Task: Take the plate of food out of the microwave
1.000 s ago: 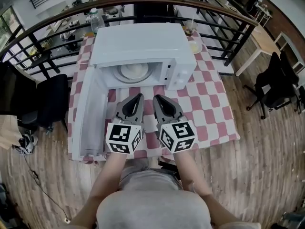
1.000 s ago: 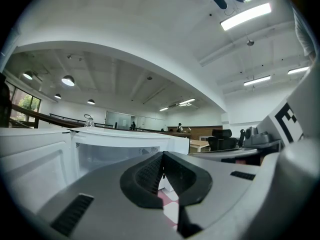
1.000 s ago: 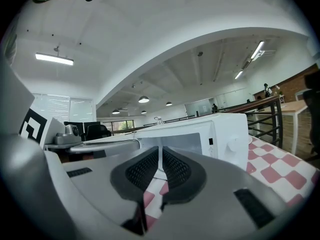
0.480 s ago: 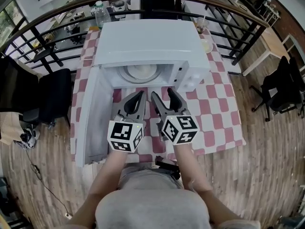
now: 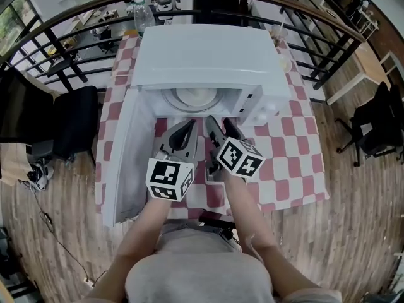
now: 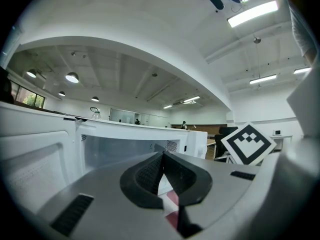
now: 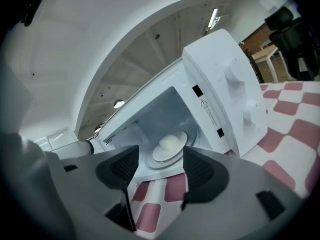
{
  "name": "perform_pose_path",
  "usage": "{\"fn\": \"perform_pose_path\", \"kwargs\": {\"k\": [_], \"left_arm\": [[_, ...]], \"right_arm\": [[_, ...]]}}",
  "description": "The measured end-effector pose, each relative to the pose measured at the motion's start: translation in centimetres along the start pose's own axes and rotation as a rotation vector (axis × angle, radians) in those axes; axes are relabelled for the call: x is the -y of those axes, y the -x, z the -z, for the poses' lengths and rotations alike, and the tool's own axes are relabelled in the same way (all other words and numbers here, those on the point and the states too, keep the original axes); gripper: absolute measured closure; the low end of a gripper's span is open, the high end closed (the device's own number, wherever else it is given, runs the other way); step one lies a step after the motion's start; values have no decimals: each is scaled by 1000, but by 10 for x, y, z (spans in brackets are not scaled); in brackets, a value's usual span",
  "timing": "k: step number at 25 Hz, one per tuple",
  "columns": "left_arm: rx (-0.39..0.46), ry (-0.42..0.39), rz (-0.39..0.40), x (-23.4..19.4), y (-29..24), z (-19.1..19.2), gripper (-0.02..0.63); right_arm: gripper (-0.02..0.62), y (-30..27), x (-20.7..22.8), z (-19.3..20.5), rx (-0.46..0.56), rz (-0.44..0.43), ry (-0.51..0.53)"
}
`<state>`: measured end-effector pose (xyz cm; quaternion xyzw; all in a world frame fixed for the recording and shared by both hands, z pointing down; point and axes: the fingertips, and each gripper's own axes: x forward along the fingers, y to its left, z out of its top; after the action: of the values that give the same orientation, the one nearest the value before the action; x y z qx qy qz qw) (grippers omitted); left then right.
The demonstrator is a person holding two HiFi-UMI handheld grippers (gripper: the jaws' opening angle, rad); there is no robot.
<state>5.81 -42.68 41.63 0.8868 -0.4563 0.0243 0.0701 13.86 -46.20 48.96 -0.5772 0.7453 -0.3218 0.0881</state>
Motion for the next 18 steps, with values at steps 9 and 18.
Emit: {"fn": "perform_pose_path", "kwargs": {"k": [9,18], "left_arm": [[-20,-6,-7,-10,-6,7,603],[-32,-7,-21,-20,-6,9,603]], "right_arm": [[298,-43,32,24,-21,88,-367],[275,-81,52,43,-47,213,-599]]}}
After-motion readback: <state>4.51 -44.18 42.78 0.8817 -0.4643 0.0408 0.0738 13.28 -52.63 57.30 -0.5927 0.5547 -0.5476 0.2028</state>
